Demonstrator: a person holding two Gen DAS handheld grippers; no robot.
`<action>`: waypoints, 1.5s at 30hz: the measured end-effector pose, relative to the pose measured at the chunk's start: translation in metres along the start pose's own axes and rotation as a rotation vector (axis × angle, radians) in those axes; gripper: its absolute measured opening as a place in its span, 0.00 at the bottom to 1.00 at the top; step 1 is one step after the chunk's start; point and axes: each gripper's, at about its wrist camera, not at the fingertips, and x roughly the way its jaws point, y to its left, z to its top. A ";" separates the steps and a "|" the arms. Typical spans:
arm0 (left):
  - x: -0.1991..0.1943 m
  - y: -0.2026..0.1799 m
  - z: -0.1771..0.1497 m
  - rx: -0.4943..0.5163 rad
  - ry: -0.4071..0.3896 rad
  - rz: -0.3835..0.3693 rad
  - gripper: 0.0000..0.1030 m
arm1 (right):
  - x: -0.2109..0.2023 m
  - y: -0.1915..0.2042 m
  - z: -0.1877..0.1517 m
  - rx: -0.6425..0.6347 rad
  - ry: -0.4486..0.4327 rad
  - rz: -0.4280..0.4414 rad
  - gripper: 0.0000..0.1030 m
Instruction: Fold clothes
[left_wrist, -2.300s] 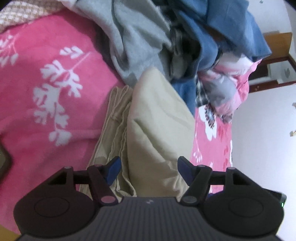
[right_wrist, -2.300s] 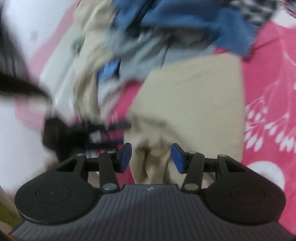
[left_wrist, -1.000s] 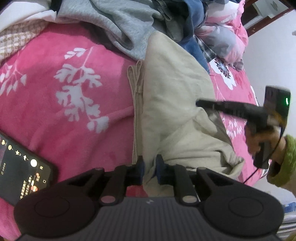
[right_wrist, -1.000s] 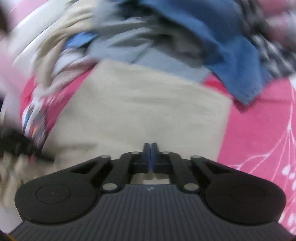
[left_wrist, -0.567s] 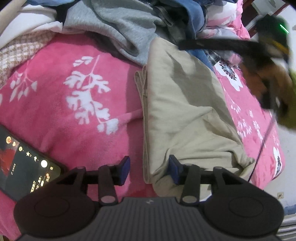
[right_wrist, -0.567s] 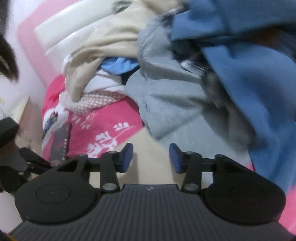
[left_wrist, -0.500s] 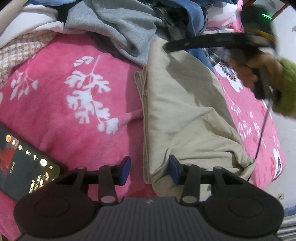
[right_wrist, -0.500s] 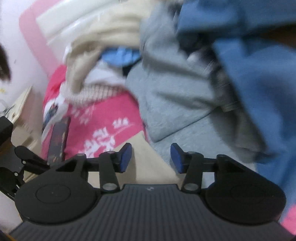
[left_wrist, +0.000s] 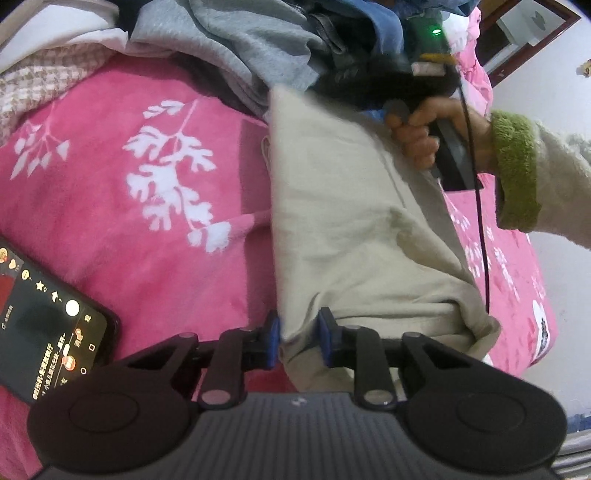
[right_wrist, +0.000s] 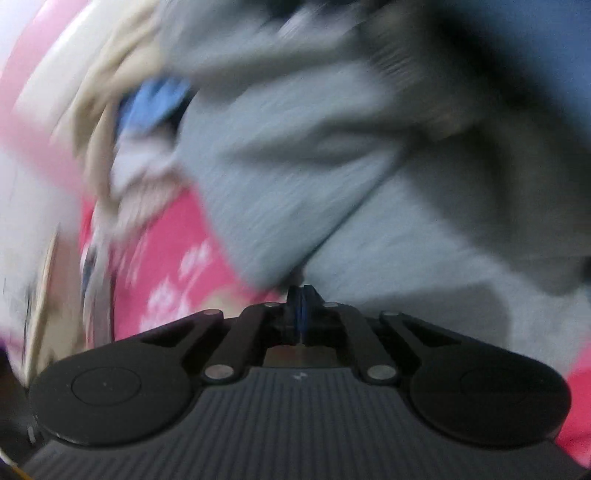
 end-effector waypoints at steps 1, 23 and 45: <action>-0.002 0.001 -0.001 -0.011 -0.001 0.004 0.34 | -0.009 -0.006 0.001 0.049 -0.044 -0.012 0.01; 0.039 0.019 0.040 -0.332 0.099 -0.122 0.81 | -0.121 -0.094 -0.219 0.716 -0.013 0.362 0.57; 0.146 -0.188 -0.018 -0.434 0.157 -0.381 0.82 | -0.109 -0.079 -0.062 -0.019 0.386 0.206 0.41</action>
